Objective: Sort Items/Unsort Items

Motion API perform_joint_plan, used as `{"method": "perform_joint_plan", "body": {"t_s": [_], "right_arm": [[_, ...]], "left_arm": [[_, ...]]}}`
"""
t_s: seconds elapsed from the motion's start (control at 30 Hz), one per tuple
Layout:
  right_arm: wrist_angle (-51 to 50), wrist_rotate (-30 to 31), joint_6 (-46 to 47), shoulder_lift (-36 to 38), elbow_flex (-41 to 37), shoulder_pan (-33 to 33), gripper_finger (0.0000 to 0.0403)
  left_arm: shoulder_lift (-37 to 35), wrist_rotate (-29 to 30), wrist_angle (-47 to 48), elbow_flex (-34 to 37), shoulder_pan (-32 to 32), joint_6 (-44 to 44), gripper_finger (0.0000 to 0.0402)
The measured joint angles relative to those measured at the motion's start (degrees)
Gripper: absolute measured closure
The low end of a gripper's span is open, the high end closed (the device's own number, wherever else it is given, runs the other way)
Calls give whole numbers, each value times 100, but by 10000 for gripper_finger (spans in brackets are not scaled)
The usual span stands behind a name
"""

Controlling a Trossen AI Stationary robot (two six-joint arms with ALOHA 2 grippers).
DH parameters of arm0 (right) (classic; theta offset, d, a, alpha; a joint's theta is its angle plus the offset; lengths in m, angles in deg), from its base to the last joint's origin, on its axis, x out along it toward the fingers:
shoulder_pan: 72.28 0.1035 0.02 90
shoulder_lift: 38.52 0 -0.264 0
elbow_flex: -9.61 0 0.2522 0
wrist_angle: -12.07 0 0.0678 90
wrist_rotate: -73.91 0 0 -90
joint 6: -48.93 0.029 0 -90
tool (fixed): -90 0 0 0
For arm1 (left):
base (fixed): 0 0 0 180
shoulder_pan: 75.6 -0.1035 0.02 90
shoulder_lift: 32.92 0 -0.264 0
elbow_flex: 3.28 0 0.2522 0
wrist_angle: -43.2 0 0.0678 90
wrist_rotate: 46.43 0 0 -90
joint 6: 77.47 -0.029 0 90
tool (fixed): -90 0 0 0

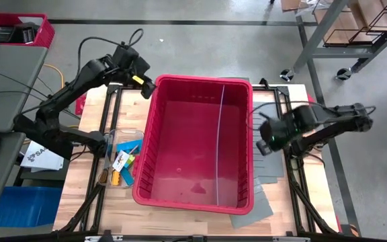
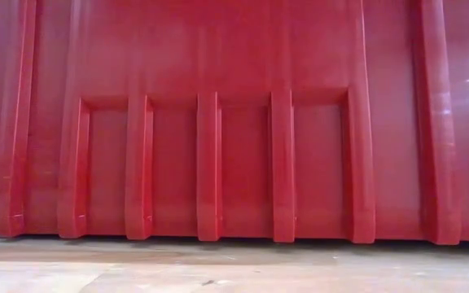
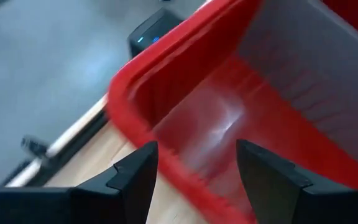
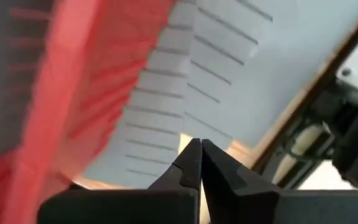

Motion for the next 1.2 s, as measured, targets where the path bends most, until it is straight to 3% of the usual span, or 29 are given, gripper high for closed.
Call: {"method": "perform_joint_plan", "body": {"t_s": [0.1, 0.2, 0.3, 0.4, 0.5, 0.63, 0.73, 0.93, 1.2], "right_arm": [[-58, 137, 812, -148, -17, 901, 402], [436, 96, 1821, -244, -372, 1760, 396], [1615, -232, 2907, -239, -1082, 2561, 370], [2999, -258, 4115, -249, -1918, 3187, 324], [4093, 247, 4869, -243, -2624, 3526, 270], [4437, 879, 4810, -241, -3237, 3463, 210], [4396, 1100, 4554, -239, -3581, 3362, 189], [4456, 1213, 3648, -225, -3825, 3433, 187], [4260, 1427, 3410, -228, -3840, 3615, 187]], "left_arm": [[-7, 181, 2, -158, 541, -352, 226], [71, 195, -54, -160, 1069, -461, 301], [202, -448, -409, 26, 1430, -253, 383], [305, -1190, -1224, 382, 1753, -45, 387], [378, -1309, -1918, 792, 2105, 359, 399], [572, -1110, -2481, 1247, 2680, 1036, 400], [747, -657, -2697, 1336, 3218, 1319, 401], [1199, 433, -3316, 1330, 4081, 2007, 401], [2495, 804, -3151, 1336, 4724, 2337, 401]]}}
